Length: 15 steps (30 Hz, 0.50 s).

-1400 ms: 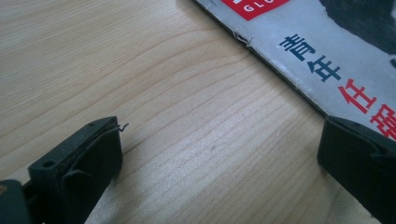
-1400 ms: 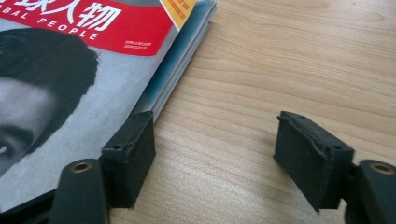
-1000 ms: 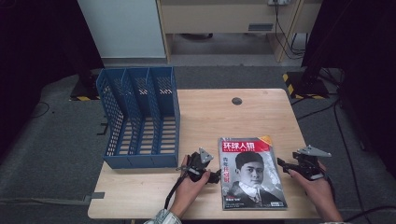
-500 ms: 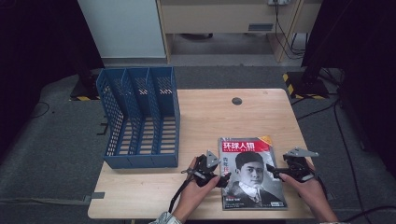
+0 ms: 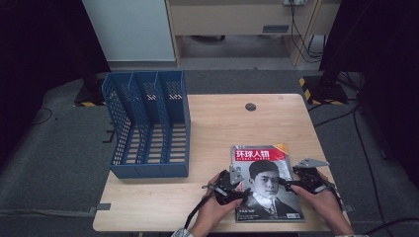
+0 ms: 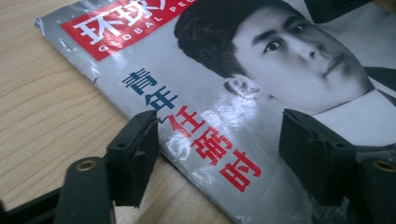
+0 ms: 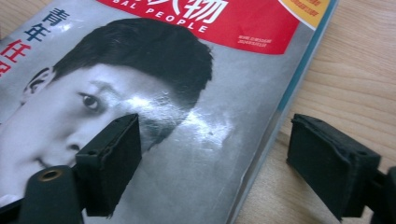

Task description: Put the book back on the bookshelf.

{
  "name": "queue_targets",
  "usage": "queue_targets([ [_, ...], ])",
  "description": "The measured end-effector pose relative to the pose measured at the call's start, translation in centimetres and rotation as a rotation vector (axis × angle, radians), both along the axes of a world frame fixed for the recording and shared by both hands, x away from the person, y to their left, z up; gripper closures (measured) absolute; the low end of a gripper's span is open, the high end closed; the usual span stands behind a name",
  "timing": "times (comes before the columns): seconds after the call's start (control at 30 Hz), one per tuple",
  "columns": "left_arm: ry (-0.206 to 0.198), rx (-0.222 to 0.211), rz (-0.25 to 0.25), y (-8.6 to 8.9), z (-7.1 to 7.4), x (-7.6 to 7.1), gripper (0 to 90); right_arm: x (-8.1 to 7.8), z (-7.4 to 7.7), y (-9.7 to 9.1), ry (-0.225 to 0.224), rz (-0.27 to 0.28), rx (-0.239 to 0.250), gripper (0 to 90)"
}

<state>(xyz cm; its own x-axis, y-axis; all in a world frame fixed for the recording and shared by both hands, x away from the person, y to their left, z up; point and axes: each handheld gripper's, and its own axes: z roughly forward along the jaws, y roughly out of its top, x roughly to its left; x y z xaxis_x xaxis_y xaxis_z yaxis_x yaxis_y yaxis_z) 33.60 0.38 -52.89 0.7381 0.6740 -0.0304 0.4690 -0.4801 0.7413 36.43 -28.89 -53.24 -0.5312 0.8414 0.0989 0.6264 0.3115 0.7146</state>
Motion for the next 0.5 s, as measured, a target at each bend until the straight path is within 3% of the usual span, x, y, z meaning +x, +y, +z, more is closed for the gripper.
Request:
queue_targets([
  [0.5, -0.013, -0.019, 0.02, 0.3, -0.5, 0.0, 34.3, -0.5, 1.1, -0.1, -0.043, -0.004, 0.024, 36.3],
])
